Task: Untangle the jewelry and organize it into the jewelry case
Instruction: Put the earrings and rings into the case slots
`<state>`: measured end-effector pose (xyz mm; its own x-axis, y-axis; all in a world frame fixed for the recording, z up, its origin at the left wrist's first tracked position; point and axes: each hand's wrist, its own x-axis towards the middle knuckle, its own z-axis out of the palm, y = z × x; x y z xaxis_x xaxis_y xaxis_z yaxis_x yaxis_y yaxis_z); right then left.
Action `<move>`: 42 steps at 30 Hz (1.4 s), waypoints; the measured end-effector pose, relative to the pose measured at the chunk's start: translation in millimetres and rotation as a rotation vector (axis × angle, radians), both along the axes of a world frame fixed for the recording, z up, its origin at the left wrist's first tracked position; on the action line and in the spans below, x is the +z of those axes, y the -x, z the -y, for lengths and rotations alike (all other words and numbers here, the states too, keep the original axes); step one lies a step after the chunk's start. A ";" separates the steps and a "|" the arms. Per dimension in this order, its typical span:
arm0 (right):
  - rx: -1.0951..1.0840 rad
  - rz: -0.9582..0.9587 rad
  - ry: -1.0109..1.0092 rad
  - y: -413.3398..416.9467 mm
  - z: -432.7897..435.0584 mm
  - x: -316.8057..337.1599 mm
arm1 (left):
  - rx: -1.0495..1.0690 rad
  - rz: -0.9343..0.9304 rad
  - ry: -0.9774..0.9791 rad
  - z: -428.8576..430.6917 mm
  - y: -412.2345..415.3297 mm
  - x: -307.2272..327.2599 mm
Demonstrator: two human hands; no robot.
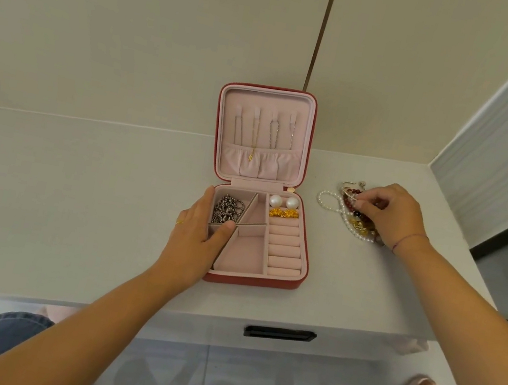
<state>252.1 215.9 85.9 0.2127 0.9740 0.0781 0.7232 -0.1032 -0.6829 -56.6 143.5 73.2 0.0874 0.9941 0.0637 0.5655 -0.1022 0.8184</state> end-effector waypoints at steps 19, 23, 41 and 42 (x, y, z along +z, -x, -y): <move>0.009 -0.219 -0.031 -10.7 13.7 1.6 | 0.009 -0.010 0.016 1.8 -2.6 4.4; 0.024 -0.082 -0.018 -6.0 12.9 -5.3 | 0.010 -0.006 0.012 2.4 -2.7 5.2; 0.398 0.015 0.028 99.9 43.7 21.6 | 0.028 -0.012 0.004 3.2 -3.8 5.9; 0.401 0.056 0.041 102.9 43.5 19.8 | 0.027 -0.015 -0.001 2.8 -3.0 4.7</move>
